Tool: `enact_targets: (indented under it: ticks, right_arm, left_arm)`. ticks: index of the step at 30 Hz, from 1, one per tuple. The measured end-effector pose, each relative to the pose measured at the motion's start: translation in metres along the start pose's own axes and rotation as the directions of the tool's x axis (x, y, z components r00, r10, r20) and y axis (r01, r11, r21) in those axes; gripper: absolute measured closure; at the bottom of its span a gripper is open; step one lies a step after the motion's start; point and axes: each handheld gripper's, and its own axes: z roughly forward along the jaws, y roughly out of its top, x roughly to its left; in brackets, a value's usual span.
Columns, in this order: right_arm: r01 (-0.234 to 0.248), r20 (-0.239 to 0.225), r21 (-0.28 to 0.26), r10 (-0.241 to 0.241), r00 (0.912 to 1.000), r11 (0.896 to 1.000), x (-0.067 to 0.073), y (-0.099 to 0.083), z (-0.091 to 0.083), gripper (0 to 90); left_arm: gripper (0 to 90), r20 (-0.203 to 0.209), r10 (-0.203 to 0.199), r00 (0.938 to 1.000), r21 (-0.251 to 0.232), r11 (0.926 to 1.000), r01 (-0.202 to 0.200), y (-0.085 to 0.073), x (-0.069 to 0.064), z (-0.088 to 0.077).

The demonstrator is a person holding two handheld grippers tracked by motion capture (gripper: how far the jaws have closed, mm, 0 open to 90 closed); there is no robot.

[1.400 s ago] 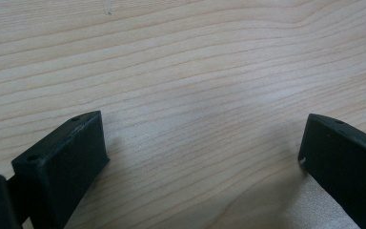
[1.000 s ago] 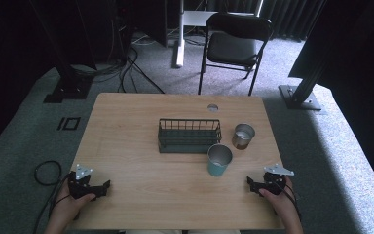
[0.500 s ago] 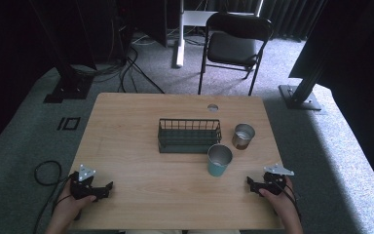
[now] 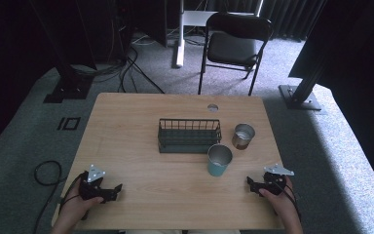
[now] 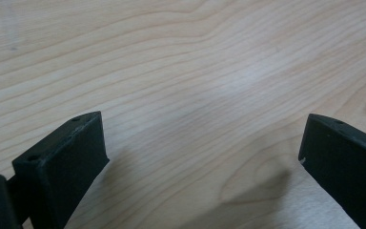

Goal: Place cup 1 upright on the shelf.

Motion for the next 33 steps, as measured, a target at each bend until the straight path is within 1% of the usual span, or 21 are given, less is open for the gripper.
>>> enact_targets:
  ticks: [4, 7, 12, 14, 17, 19, 20, 22, 25, 26, 27, 28, 31, 33]
  right_arm:
    - [0.000, 0.000, 0.000, 0.000, 1.0000, 1.000, 0.000, 0.000, 0.000, 10.9]
    - [0.000, 0.000, 0.000, 0.000, 1.0000, 1.000, 0.000, 0.000, 0.000, 10.9]
    - [0.000, 0.000, 0.000, 0.000, 1.0000, 1.000, 0.000, 0.000, 0.000, 10.9]
    - [0.000, 0.000, 0.000, 0.000, 1.0000, 1.000, 0.000, 0.000, 0.000, 10.9]
    - [0.000, 0.000, 0.000, 0.000, 1.0000, 1.000, 0.000, 0.000, 0.000, 10.9]
    - [0.000, 0.000, 0.000, 0.000, 1.0000, 1.000, 0.000, 0.000, 0.000, 10.9]
    - [0.000, 0.000, 0.000, 0.000, 1.0000, 1.000, 0.000, 0.000, 0.000, 10.9]
    - [0.000, 0.000, 0.000, 0.000, 1.0000, 1.000, 0.000, 0.000, 0.000, 10.9]
    - [0.000, 0.001, 0.000, 0.000, 1.0000, 1.000, 0.000, 0.000, 0.000, 10.9]
    - [0.000, 0.000, 0.000, 0.000, 1.0000, 1.000, 0.000, 0.000, 0.000, 10.9]
    - [0.000, 0.000, 0.000, 0.000, 1.0000, 1.000, 0.000, 0.000, 0.000, 10.9]
    - [0.000, 0.000, 0.000, 0.000, 1.0000, 1.000, 0.000, 0.000, 0.000, 10.9]
    - [0.000, 0.000, 0.000, 0.000, 1.0000, 1.000, 0.000, 0.000, 0.000, 10.9]
    - [0.000, 0.001, 0.000, 0.000, 1.0000, 1.000, 0.000, 0.000, 0.000, 10.9]
  left_arm:
    - [2.7, 0.012, 0.011, 0.9999, -0.005, 0.9999, -0.010, 0.002, -0.005, 0.002]
    - [2.7, 0.027, 0.032, 0.9991, -0.008, 0.9995, -0.032, 0.004, -0.010, 0.003]
    - [2.7, 0.039, 0.060, 0.9974, -0.010, 0.9982, -0.060, 0.009, -0.021, 0.008]
    - [2.7, 0.045, 0.070, 0.9965, -0.017, 0.9975, -0.069, 0.011, -0.026, 0.010]
    - [2.7, 0.064, 0.071, 0.9954, -0.035, 0.9970, -0.069, 0.014, -0.031, 0.012]
    - [2.7, 0.074, 0.083, 0.9938, -0.034, 0.9962, -0.080, 0.017, -0.035, 0.013]
    - [2.7, 0.086, 0.092, 0.9920, -0.038, 0.9953, -0.089, 0.019, -0.038, 0.014]
    - [2.7, 0.106, 0.097, 0.9896, -0.042, 0.9948, -0.093, 0.021, -0.042, 0.015]
    - [2.7, 0.122, 0.114, 0.9860, -0.046, 0.9930, -0.109, 0.025, -0.049, 0.018]
    - [2.7, 0.134, 0.121, 0.9836, -0.048, 0.9921, -0.116, 0.026, -0.051, 0.019]
    - [2.7, 0.141, 0.121, 0.9827, -0.049, 0.9921, -0.115, 0.027, -0.053, 0.019]
    - [2.7, 0.151, 0.130, 0.9799, -0.052, 0.9910, -0.123, 0.028, -0.056, 0.020]
    - [2.7, 0.166, 0.141, 0.9760, -0.057, 0.9895, -0.133, 0.031, -0.062, 0.022]
    - [2.7, 0.183, 0.148, 0.9720, -0.057, 0.9885, -0.140, 0.033, -0.067, 0.023]
